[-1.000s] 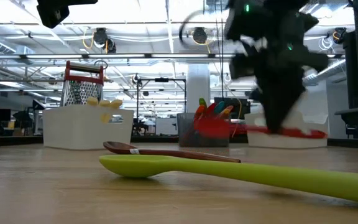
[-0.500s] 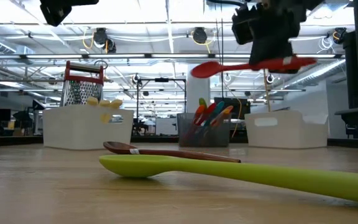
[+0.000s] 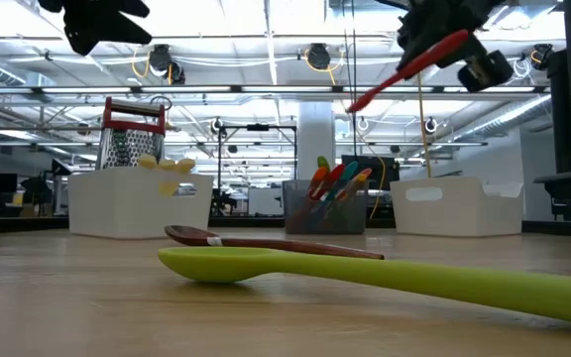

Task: Pick & Place Kitchen Items
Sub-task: Put the red serving spoon into the right white bin

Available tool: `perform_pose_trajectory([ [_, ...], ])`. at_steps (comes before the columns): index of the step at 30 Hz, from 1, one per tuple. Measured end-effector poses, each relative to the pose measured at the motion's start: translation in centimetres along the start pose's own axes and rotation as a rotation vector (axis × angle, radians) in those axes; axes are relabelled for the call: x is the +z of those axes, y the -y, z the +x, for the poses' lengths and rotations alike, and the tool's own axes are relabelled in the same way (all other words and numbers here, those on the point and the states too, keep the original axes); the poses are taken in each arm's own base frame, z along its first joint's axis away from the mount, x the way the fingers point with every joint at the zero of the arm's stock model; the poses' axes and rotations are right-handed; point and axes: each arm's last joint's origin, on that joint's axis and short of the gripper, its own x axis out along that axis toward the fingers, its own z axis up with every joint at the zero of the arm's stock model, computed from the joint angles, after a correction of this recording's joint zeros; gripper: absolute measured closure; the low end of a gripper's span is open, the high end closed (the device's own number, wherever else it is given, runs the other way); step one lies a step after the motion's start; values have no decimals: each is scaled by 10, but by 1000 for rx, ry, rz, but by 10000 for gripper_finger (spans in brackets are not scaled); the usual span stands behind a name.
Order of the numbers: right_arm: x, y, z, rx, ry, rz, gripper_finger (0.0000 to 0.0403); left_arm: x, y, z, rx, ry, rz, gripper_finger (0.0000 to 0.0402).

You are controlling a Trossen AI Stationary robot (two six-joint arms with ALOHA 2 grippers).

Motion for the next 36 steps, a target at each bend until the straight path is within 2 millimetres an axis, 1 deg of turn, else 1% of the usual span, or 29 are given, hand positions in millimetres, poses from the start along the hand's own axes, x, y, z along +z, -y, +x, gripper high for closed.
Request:
perform_pose_trajectory([
  [4, 1, 7, -13, -59, 180, 140, 386, 12, -17, -15, -26, 39, 70, 201],
  [8, 3, 9, -22, -54, 355, 270, 386, 23, -32, -34, -159, 81, 117, 201],
  [11, 4, 15, -24, -93, 444, 350, 387, 26, -41, -46, -221, 100, 156, 201],
  [14, 4, 21, -25, -136, 500, 445, 387, 25, -49, -53, -229, 106, 200, 201],
  [17, 4, 25, -26, -144, 559, 527, 387, 24, -54, -56, -229, 89, 223, 201],
  [21, 8, 27, -28, -145, 613, 594, 387, 21, -57, -55, -207, 60, 244, 201],
  [24, 12, 35, -26, -159, 641, 663, 387, 21, -59, -54, -192, 59, 259, 201],
  [28, 15, 55, -20, -151, 661, 745, 387, 22, -60, -53, -176, 56, 262, 201],
  [33, 17, 83, -2, -15, 669, 864, 384, 23, -64, -52, -149, 60, 270, 201],
  [36, 21, 98, 7, 69, 694, 892, 384, 24, -66, -51, -126, 63, 269, 201],
])
